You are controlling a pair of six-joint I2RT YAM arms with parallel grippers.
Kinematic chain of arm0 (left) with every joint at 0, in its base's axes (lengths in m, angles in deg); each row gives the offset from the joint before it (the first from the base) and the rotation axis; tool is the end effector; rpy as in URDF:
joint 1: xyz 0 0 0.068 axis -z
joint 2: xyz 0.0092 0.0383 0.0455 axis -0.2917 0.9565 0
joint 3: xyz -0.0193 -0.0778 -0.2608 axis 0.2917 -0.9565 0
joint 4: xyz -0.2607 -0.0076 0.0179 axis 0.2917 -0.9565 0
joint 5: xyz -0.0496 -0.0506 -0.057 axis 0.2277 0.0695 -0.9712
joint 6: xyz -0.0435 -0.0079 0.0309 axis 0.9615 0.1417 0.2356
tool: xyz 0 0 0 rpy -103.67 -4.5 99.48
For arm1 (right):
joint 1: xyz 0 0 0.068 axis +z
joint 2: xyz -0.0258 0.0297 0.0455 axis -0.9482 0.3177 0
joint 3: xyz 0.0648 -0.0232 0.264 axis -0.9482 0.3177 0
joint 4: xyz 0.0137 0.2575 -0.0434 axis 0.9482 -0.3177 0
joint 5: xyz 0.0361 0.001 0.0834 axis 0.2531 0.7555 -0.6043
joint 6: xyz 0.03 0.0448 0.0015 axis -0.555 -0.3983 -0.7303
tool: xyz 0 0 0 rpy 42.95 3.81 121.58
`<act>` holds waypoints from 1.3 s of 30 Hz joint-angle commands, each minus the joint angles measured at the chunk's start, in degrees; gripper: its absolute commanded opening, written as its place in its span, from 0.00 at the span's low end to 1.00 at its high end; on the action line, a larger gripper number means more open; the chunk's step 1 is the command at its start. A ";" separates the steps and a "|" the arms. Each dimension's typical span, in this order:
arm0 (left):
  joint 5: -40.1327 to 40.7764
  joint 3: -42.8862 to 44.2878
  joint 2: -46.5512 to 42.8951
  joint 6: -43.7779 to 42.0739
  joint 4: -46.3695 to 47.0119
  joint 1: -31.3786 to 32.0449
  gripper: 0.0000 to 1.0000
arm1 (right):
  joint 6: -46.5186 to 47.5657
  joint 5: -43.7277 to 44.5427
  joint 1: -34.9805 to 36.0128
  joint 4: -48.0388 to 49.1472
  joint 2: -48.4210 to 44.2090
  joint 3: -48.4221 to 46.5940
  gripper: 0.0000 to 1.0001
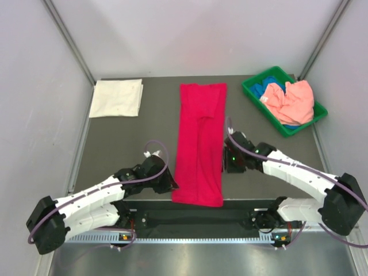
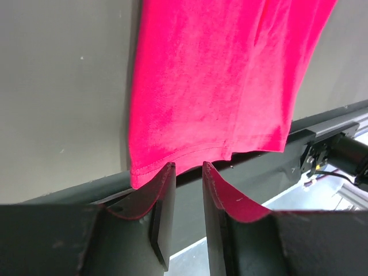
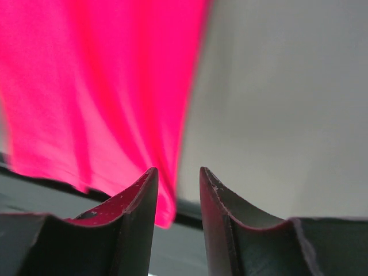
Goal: Fold and stack the t-shirts
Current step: Fold the tshirt
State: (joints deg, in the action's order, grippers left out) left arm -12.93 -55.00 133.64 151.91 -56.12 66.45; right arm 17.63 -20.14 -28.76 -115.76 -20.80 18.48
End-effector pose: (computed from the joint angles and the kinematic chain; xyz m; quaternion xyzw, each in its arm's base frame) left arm 0.1113 -0.1347 0.1827 -0.1098 0.9355 -0.3004 0.1501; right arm 0.1694 0.1536 0.2311 -0.0238 0.9666 0.1440 0.2106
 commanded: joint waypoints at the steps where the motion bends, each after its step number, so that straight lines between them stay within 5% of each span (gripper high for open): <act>1: -2.34 -0.99 2.50 -1.14 3.60 0.25 0.31 | -5.90 -3.07 3.15 -0.11 -3.86 6.58 0.36; 6: -2.08 -2.84 1.98 -2.63 3.07 0.16 0.37 | -15.21 -9.30 11.23 6.55 -10.28 15.71 0.43; 11: -2.51 -4.15 1.63 -3.34 2.97 0.25 0.41 | -22.07 -5.71 17.57 8.15 -10.37 18.80 0.45; 33: -4.63 -9.70 2.51 0.53 7.21 0.43 0.36 | -33.85 -3.77 20.30 17.56 -14.50 27.68 0.39; 36: -3.32 -9.08 1.81 0.27 5.45 0.86 0.37 | -34.21 -3.77 20.74 17.82 -14.76 28.13 0.31; 39: -2.35 -7.94 0.50 -0.52 2.11 1.04 0.40 | -34.47 -3.77 20.82 18.17 -15.29 28.65 0.11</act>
State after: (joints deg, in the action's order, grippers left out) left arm -17.94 -63.57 135.50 152.22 -49.71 67.09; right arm -15.49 -24.73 -8.93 -99.63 -34.87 46.68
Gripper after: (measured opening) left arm 0.395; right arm 0.153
